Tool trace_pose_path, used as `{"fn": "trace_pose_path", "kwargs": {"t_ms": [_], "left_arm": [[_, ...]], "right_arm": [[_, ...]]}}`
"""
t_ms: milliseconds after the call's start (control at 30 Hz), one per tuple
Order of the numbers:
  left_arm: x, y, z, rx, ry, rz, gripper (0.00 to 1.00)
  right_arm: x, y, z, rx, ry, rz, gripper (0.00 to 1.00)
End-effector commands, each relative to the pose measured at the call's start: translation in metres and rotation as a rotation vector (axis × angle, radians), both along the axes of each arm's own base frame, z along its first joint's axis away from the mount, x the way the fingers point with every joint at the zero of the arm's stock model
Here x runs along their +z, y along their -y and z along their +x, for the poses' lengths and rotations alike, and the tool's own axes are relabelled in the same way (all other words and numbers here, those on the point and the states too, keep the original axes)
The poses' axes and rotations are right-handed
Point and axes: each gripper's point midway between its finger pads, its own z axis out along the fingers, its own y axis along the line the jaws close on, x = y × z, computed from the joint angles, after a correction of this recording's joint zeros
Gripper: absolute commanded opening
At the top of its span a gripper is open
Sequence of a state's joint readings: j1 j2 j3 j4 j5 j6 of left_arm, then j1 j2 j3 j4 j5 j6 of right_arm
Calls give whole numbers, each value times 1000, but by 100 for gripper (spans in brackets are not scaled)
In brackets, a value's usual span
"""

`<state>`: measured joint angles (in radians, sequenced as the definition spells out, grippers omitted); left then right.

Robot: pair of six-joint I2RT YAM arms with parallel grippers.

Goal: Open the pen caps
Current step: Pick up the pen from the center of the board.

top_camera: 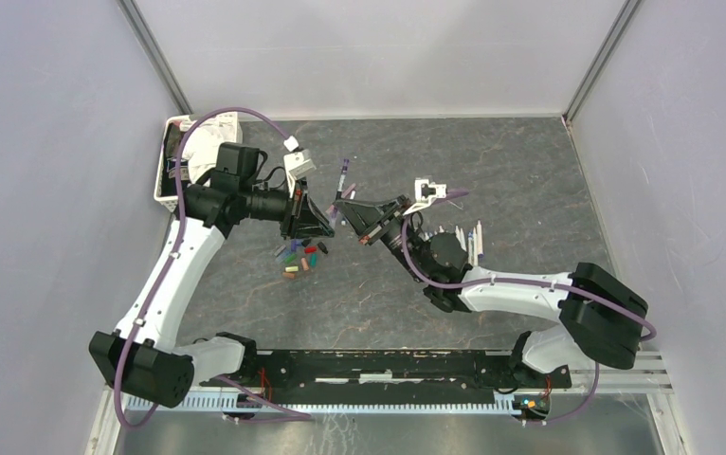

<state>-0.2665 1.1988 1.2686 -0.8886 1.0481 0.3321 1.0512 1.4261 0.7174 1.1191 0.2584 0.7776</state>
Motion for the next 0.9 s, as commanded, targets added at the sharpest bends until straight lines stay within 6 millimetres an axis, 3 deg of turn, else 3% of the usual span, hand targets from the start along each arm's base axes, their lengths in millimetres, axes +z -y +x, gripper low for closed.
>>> {"fn": "trace_pose_path", "kwargs": {"t_ms": [0,167,300,433,567,667,767,867], "left_arm": [[-6,-1,7,-10,54,21,5],[-23,-14,14,3,99,134,2],[-48,-42,29,25,217,340,2],[-78,-77,37,-26,359,564,2],[-97,-100,30,-142,463,715,2],[-99,-107,24,-241,554,789,2],[-95,-104,18,-327,642,823,2],[-91,-99,11,-397,716,846,2]], "right_arm": [[18,7,-13,10,51,65,0],[3,21,-17,-13,48,-17,19],[-14,35,-16,-33,32,-183,48],[-22,63,-9,-46,3,-299,59],[-29,82,10,-32,-35,-449,68],[-43,74,26,66,-95,-567,71],[-50,46,23,257,-105,-630,72],[-70,17,14,461,-140,-678,76]]}}
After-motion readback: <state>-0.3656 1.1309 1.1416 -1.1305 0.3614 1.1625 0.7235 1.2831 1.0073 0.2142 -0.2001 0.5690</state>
